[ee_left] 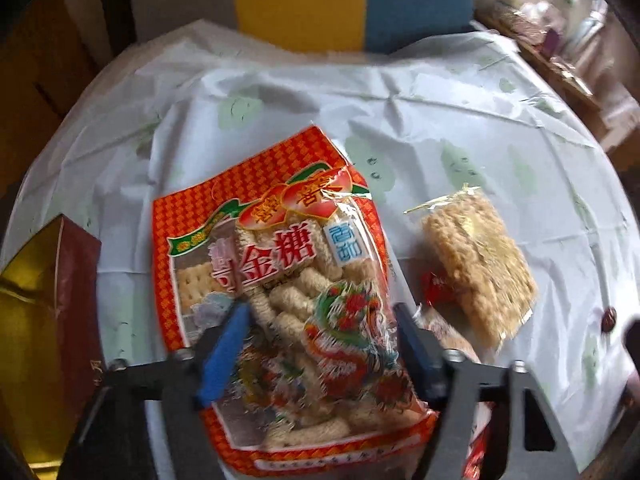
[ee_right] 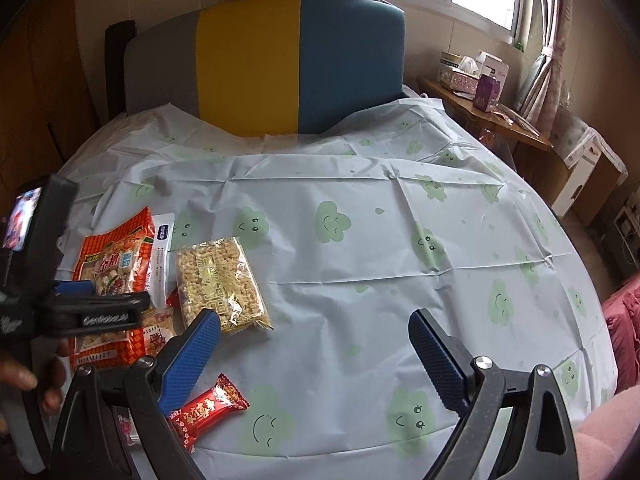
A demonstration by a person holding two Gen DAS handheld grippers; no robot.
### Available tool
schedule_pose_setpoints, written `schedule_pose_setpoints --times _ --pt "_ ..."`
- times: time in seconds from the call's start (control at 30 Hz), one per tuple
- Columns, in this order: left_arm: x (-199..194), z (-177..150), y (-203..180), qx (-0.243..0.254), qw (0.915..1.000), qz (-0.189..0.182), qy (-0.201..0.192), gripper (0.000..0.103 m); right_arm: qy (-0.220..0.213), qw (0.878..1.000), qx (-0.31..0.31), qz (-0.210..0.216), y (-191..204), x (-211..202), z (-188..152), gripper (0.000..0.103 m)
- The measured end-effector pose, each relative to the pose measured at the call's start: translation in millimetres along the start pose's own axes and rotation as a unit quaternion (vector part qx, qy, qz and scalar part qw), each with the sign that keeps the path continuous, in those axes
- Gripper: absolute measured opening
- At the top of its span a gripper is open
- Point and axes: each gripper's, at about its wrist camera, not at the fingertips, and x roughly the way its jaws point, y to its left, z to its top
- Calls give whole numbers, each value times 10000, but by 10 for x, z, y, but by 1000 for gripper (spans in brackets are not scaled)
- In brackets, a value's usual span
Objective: Organize snacks
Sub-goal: 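Grasp the orange snack bag with the left gripper and lift it, then carry the orange bag into the gold tray and open the left gripper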
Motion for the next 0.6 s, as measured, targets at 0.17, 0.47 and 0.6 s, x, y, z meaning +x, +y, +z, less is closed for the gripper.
schedule_pose_setpoints --times 0.17,0.47,0.6 --pt "-244 -256 180 34 9972 -624 -401 30 10 10000 -86 -27 33 8 -14 96" --pt "-588 -653 597 -253 9878 -1298 -825 17 191 9996 -217 -36 87 91 -54 88" --pt "-767 -685 634 -144 9850 -1351 -1068 16 294 9988 -371 91 150 128 -82 82"
